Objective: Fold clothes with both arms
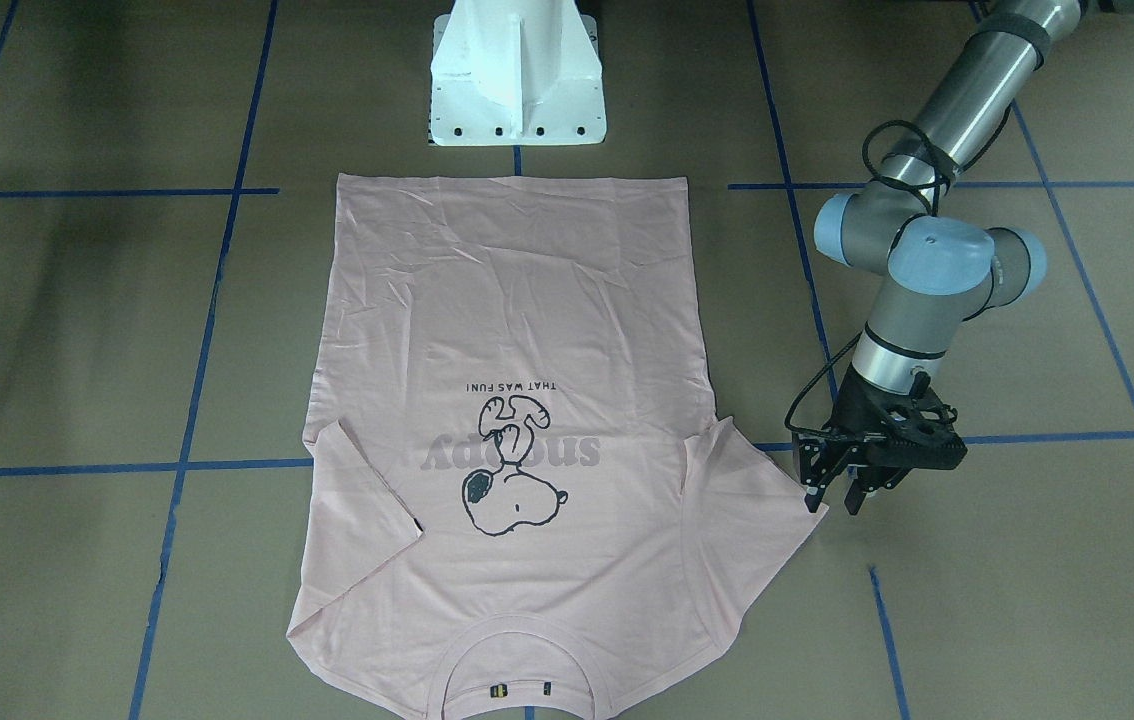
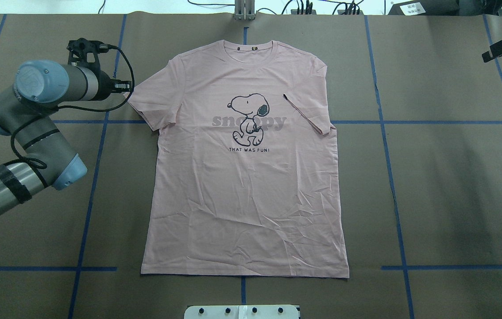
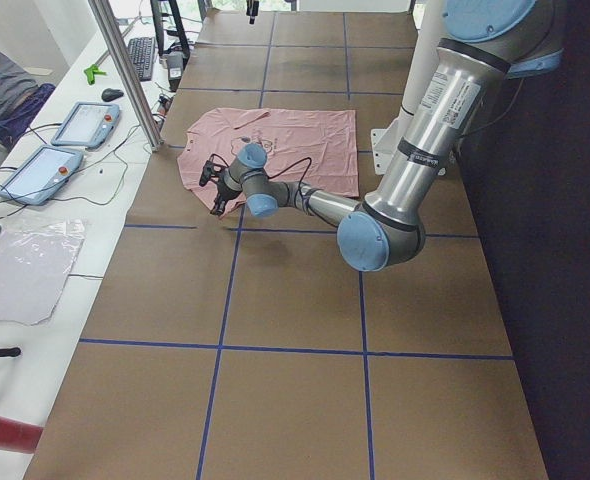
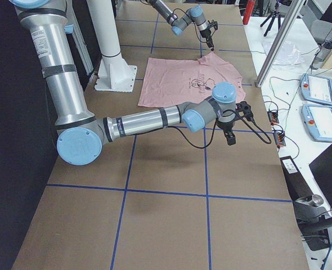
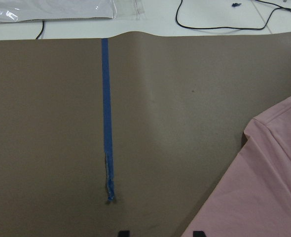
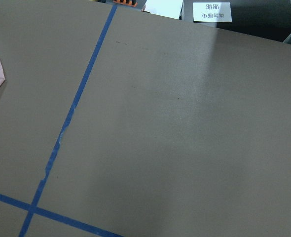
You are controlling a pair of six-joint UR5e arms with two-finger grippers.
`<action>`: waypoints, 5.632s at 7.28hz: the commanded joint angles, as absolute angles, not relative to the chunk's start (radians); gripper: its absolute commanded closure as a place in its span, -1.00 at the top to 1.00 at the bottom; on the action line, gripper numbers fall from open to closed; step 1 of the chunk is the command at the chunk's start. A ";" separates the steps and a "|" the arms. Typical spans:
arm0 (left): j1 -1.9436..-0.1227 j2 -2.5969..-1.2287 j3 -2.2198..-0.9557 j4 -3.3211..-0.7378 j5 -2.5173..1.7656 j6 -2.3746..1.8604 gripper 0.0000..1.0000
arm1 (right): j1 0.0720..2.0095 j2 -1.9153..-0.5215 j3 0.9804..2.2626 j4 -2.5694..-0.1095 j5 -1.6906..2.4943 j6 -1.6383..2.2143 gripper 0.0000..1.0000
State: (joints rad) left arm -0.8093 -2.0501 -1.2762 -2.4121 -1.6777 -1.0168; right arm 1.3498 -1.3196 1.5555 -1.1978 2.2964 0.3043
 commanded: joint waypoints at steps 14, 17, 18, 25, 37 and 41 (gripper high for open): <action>-0.781 -2.060 -1.224 -2.418 -1.641 -1.026 -0.20 | 1.350 -1.319 1.555 -1.198 2.292 0.307 1.00; -0.776 -2.062 -1.227 -2.418 -1.643 -1.016 -1.00 | 1.350 -1.318 1.555 -1.198 2.293 0.308 1.00; -0.773 -2.062 -1.230 -2.418 -1.643 -1.009 -1.00 | 1.350 -1.318 1.555 -1.198 2.292 0.308 1.00; -0.721 -2.343 -1.355 -1.858 -1.643 -1.035 -1.00 | 1.350 -1.319 1.555 -1.198 2.292 0.307 1.00; -0.671 -2.122 -1.851 -1.822 -1.819 -0.968 1.00 | 0.853 -1.472 2.081 -1.209 2.075 1.112 1.00; -0.377 -1.919 -2.057 -1.825 -1.655 -1.306 1.00 | 0.252 -1.623 2.253 -1.229 1.494 1.557 0.82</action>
